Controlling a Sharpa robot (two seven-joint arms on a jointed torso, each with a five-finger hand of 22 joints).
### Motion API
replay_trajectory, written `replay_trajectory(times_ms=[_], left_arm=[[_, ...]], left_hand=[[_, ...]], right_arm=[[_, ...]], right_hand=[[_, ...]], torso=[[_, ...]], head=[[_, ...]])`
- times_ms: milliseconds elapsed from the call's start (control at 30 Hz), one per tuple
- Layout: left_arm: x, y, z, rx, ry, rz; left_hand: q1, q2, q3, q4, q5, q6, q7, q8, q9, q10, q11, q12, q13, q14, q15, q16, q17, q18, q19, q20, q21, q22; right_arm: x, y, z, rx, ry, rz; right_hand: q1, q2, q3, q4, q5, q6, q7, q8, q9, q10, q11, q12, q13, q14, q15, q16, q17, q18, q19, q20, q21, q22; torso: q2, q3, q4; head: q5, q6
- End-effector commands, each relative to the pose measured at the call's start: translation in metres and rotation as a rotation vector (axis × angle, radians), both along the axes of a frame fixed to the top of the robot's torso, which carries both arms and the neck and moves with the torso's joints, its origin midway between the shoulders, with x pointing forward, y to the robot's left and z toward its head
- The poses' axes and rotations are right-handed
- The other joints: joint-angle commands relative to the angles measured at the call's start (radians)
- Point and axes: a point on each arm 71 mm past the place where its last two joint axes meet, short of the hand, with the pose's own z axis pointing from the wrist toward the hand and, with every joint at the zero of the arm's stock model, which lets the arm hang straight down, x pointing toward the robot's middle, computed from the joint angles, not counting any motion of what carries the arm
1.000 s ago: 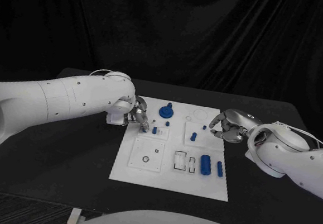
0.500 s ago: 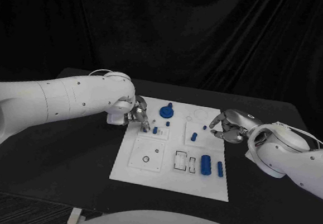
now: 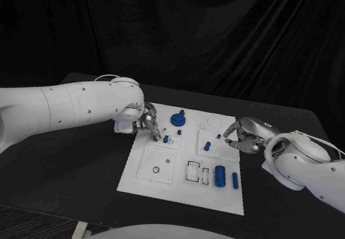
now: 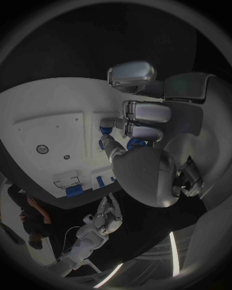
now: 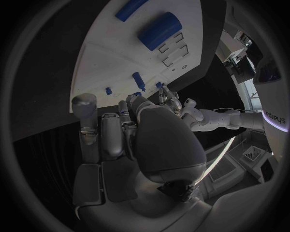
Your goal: Assemble the parts on the task board
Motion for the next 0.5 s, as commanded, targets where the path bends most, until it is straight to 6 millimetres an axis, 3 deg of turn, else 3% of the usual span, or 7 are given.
replay_trajectory(times_ms=[33,300,467,500], left_arm=[[0.0001,0.0019,-0.0029,-0.001,-0.023,0.02],[0.0003,0.0035,-0.003,-0.007,-0.027,0.022],[0.0003,0.0045,-0.0028,-0.013,-0.03,0.022],[0.0003,0.0046,-0.0027,-0.015,-0.031,0.021]], left_hand=[[0.004,0.0,-0.005,-0.005,0.003,-0.008,-0.001,-0.005,-0.002,0.063,0.01,-0.003,0.227,0.104,0.01,0.003,0.263,0.017,-0.002,0.004,-0.006,0.169],[0.032,-0.01,-0.007,-0.042,0.051,-0.012,0.001,-0.009,-0.011,0.062,0.011,-0.004,0.226,0.104,0.011,0.003,0.263,0.018,-0.003,0.005,-0.008,0.169],[-0.004,-0.018,-0.037,-0.022,0.021,-0.006,0.004,-0.014,-0.024,0.061,0.015,-0.004,0.226,0.104,0.015,0.003,0.263,0.018,-0.004,0.009,-0.01,0.168],[-0.018,-0.022,-0.048,-0.012,0.0,-0.006,0.005,-0.017,-0.029,0.062,0.016,-0.003,0.226,0.104,0.015,0.003,0.263,0.018,-0.005,0.01,-0.012,0.168]], right_arm=[[-0.0003,-0.0003,-0.0015,-0.005,0.003,-0.008],[-0.0004,0.0001,-0.0021,-0.005,0.005,-0.007],[-0.0005,0.0002,-0.0024,-0.006,0.006,-0.007],[-0.0005,0.0002,-0.0025,-0.006,0.006,-0.007]], right_hand=[[0.004,0.006,0.003,0.0,0.006,0.007,0.002,-0.004,-0.001,0.022,0.003,-0.005,0.159,0.04,0.003,-0.005,-0.002,0.007,-0.005,0.0,-0.003,0.081],[0.003,0.007,0.005,0.0,0.007,0.007,0.003,-0.004,-0.001,0.022,0.004,-0.005,0.158,0.04,0.003,-0.005,-0.002,0.007,-0.006,0.0,-0.004,0.081],[0.003,0.007,0.005,0.0,0.007,0.007,0.003,-0.004,-0.001,0.022,0.004,-0.005,0.158,0.04,0.003,-0.005,-0.002,0.007,-0.006,0.0,-0.004,0.081],[0.003,0.007,0.005,0.0,0.007,0.007,0.003,-0.004,-0.001,0.022,0.004,-0.005,0.158,0.04,0.003,-0.005,-0.002,0.007,-0.006,0.0,-0.004,0.081]], torso=[[-0.001,-0.0006,-0.0002],[-0.001,-0.0001,0.0009],[0.0,0.0002,0.0006],[0.0,0.0002,0.0004]], head=[[0.001,0.0],[-0.001,0.0],[0.001,0.0],[0.001,0.0]])
